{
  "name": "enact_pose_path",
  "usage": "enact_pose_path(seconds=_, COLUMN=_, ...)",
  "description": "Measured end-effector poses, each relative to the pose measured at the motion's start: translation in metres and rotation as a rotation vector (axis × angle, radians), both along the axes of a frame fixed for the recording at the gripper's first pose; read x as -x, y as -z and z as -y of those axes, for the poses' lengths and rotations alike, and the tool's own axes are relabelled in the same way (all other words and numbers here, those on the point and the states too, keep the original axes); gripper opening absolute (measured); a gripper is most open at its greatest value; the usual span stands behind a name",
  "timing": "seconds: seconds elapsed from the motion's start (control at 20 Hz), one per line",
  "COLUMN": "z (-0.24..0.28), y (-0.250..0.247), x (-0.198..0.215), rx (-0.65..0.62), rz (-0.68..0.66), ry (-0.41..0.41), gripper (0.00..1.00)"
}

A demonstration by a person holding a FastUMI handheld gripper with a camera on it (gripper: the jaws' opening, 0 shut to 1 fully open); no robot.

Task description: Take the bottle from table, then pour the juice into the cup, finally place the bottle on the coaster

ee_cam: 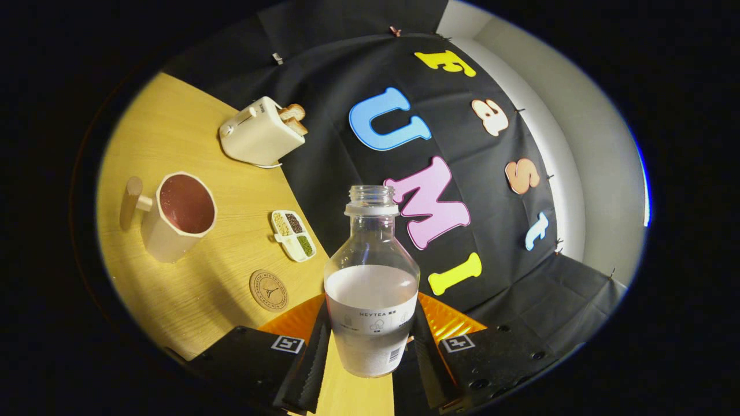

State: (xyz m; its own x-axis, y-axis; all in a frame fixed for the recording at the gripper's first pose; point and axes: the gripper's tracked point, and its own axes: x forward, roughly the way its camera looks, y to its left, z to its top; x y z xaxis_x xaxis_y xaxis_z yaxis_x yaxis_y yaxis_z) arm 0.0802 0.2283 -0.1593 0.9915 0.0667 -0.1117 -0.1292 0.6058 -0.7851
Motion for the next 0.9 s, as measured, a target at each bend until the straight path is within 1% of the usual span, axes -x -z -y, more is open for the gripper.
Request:
enact_pose_path(seconds=0.35, z=-0.026, y=0.031, x=0.001, rx=0.165, rz=-0.034, ry=-0.073, gripper=0.71)
enact_pose_path(seconds=0.55, z=-0.037, y=0.045, x=0.003, rx=0.228, rz=-0.061, ry=-0.101, gripper=0.71)
enact_pose_path(seconds=0.9, z=-0.056, y=0.054, x=0.001, rx=0.337, rz=-0.045, ry=-0.156, gripper=0.7)
